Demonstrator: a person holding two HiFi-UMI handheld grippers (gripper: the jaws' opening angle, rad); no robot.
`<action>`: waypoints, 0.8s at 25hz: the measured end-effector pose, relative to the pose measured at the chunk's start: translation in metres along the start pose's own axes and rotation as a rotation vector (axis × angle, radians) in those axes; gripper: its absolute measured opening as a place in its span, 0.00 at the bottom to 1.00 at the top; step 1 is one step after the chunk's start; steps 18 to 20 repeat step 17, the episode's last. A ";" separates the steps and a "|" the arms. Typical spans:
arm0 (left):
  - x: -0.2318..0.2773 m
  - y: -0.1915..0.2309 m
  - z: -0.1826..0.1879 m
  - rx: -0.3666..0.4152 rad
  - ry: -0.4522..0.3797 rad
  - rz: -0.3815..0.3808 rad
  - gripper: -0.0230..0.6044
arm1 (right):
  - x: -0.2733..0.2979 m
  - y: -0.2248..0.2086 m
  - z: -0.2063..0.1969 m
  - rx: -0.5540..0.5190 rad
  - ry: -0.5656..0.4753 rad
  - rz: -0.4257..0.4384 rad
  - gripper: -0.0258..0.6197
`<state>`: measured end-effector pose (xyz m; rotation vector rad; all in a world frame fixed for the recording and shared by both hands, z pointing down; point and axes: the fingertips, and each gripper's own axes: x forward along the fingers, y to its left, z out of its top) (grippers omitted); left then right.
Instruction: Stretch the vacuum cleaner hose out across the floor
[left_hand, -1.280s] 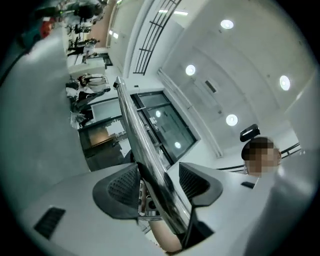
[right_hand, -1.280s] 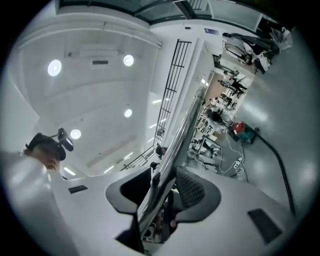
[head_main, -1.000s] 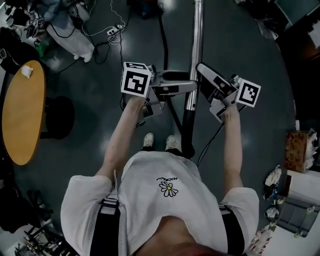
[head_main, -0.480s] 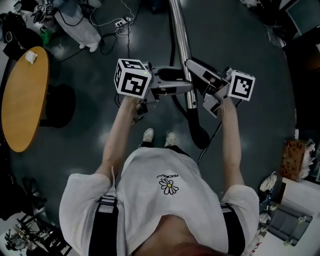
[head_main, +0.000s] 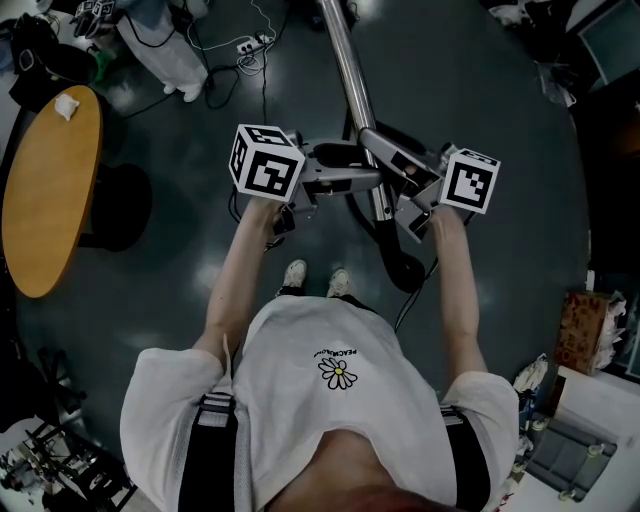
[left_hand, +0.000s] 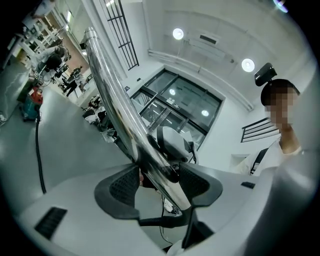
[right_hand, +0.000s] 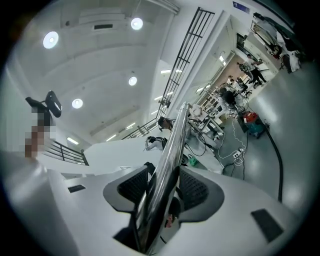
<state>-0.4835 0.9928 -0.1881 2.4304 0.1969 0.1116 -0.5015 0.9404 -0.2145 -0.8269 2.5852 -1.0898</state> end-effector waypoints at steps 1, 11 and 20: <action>-0.001 0.001 0.001 -0.007 -0.012 -0.003 0.43 | 0.001 -0.001 0.000 0.004 -0.005 0.000 0.33; -0.004 0.005 0.008 -0.033 -0.049 -0.013 0.43 | 0.004 -0.003 0.006 0.024 -0.045 0.004 0.33; -0.004 0.010 0.009 -0.054 -0.056 -0.014 0.43 | 0.007 -0.008 0.005 0.018 -0.026 -0.012 0.33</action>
